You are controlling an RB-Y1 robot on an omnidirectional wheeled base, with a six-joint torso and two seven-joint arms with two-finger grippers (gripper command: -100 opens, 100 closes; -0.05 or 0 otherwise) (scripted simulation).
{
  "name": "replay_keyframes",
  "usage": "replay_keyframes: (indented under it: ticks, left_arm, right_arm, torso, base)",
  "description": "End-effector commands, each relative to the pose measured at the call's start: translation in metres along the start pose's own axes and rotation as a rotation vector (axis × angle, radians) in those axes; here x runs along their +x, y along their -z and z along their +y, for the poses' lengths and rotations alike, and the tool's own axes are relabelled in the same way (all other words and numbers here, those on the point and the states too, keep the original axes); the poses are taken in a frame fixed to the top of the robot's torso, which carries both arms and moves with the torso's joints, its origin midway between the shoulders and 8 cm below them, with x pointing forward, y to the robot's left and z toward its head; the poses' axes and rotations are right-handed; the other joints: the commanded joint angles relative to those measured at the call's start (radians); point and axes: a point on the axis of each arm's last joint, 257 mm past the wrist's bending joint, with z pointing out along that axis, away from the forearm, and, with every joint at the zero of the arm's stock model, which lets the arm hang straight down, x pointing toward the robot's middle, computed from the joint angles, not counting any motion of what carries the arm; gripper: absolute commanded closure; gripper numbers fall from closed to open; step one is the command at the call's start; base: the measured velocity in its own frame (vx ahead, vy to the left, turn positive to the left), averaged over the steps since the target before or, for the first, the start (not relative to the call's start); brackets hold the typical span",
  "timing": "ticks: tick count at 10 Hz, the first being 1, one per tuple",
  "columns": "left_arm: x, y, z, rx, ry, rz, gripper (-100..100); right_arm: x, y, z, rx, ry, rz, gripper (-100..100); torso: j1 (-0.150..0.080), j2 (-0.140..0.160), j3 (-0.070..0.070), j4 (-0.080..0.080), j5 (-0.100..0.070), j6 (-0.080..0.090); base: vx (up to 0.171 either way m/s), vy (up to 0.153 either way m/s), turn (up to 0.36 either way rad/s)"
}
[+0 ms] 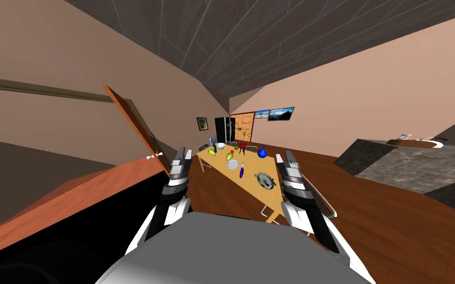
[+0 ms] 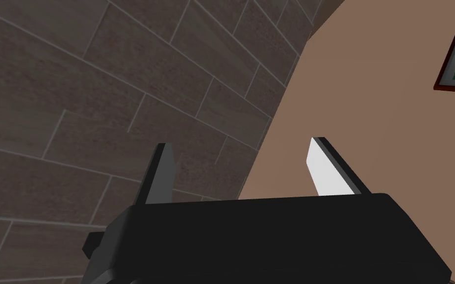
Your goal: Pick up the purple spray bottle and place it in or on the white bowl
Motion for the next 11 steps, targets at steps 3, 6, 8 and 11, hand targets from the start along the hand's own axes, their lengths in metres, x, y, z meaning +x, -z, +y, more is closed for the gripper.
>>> replay_keyframes:
  ticks: [3,6,8,11]
  left_arm:
    - [0.000,0.000,0.000,0.000,0.000,0.000,0]
    - [0.000,0.000,0.000,0.000,0.000,0.000,0]
    - [0.000,0.000,0.000,0.000,0.000,0.000,0]
    - [0.000,0.000,0.000,0.000,0.000,0.000,0]
  right_arm:
    - [0.002,0.006,-0.034,0.054,0.086,0.022,-100]
    - [0.003,0.013,-0.066,0.104,0.175,0.046,-100]
    - [0.003,0.017,-0.083,0.131,0.222,0.059,-100]
    - [0.003,0.026,-0.108,0.177,0.270,0.076,-100]
  torso:
    - [-0.004,0.001,0.001,0.000,-0.001,0.000]
    - [-0.001,0.001,0.001,0.000,0.000,0.000]
    - [-0.004,0.000,0.000,0.000,-0.001,0.000]
    - [-0.003,0.000,0.000,0.000,-0.001,0.000]
  base:
    - [0.036,0.107,-0.106]
    - [0.046,0.152,-0.128]
    - [0.042,0.129,-0.128]
    - [0.036,0.118,-0.090]
